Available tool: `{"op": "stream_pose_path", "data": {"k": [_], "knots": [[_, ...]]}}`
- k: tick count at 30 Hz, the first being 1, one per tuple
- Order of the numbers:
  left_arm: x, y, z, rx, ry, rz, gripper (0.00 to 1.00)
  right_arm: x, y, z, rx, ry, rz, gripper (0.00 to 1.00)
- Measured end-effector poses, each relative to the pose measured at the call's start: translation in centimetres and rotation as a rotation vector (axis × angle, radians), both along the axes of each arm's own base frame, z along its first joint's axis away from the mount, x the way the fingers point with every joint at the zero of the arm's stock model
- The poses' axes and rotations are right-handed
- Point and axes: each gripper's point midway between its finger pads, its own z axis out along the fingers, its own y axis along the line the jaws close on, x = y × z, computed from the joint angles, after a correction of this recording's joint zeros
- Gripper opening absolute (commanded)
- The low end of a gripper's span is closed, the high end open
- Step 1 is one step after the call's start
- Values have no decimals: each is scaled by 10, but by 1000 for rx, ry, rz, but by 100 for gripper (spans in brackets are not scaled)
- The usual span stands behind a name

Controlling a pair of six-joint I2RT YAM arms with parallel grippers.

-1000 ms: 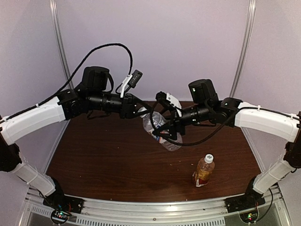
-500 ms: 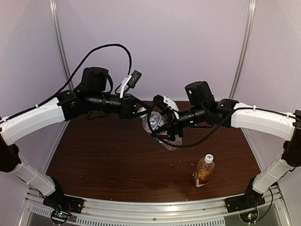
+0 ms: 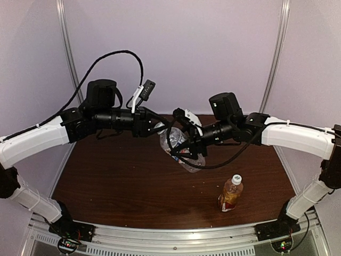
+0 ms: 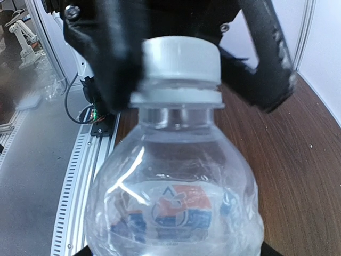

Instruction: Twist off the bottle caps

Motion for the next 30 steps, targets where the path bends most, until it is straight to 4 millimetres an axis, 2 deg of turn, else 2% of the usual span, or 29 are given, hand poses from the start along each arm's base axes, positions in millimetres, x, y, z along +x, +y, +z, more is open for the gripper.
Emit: {"op": "stream_pose_path", "data": {"k": [2, 7, 9, 12, 15, 18, 26, 30], "knots": [[-3, 3, 5, -18, -24, 1, 69, -3, 0, -2, 4, 12, 11, 38], [-10, 20, 26, -67, -97, 29, 89, -12, -6, -21, -10, 70, 19, 37], [-16, 28, 35, -89, -127, 35, 94, -16, -8, -23, -8, 90, 23, 37], [-27, 37, 48, -125, -173, 19, 95, -21, -8, -19, 17, 111, 38, 36], [-34, 38, 50, -136, -202, -11, 93, -26, -6, -11, 54, 130, 63, 36], [-39, 36, 44, -141, -224, -52, 87, -30, -4, -2, 91, 148, 89, 36], [-45, 23, 30, -147, -238, -149, 67, -40, 0, 14, 164, 188, 146, 36], [-44, 16, 22, -140, -222, -178, 53, -41, 1, 19, 183, 194, 158, 36]]}}
